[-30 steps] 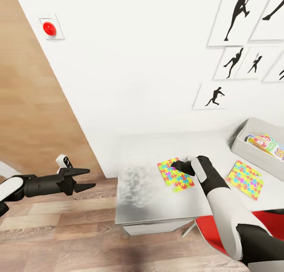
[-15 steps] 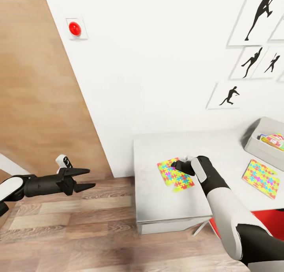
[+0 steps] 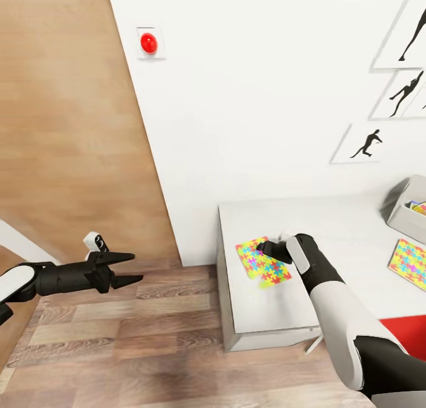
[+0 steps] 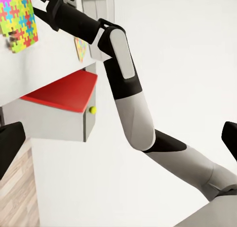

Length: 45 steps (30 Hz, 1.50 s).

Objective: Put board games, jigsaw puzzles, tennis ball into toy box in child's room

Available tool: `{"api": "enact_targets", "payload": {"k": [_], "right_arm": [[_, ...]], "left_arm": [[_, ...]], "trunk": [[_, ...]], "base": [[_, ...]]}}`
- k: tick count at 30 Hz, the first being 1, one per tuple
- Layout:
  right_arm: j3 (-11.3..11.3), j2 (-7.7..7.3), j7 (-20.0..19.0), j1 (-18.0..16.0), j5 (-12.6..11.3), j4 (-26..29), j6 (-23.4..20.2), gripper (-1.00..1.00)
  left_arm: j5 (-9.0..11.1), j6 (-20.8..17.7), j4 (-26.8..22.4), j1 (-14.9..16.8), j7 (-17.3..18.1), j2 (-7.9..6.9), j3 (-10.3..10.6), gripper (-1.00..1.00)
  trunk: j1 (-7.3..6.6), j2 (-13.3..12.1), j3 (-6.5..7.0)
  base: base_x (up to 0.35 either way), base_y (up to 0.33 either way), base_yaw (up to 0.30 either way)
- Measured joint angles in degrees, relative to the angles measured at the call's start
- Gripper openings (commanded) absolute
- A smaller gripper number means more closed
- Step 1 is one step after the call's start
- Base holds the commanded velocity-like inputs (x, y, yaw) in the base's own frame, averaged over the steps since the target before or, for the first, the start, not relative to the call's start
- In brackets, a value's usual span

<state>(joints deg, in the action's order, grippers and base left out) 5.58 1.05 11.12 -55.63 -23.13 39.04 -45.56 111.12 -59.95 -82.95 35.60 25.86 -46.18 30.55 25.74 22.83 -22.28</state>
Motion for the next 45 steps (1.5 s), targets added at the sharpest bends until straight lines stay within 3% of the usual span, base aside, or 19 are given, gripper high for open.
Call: {"api": "enact_targets", "payload": {"k": [11,45], "right_arm": [[0.03,0.01,0.01,0.00,0.07,0.01,-0.01,1.00],[0.07,-0.12,-0.12,0.00,-0.11,-0.03,-0.01,1.00]], "left_arm": [[0.02,-0.01,0.01,0.01,0.00,0.01,0.00,1.00],[-0.02,-0.02,0.03,0.00,0.01,0.01,0.01,1.00]], "trunk": [[0.00,0.00,0.00],[0.00,0.01,0.00]], "base": [[-0.042,0.240,0.000],[-0.002,0.050,0.000]]}}
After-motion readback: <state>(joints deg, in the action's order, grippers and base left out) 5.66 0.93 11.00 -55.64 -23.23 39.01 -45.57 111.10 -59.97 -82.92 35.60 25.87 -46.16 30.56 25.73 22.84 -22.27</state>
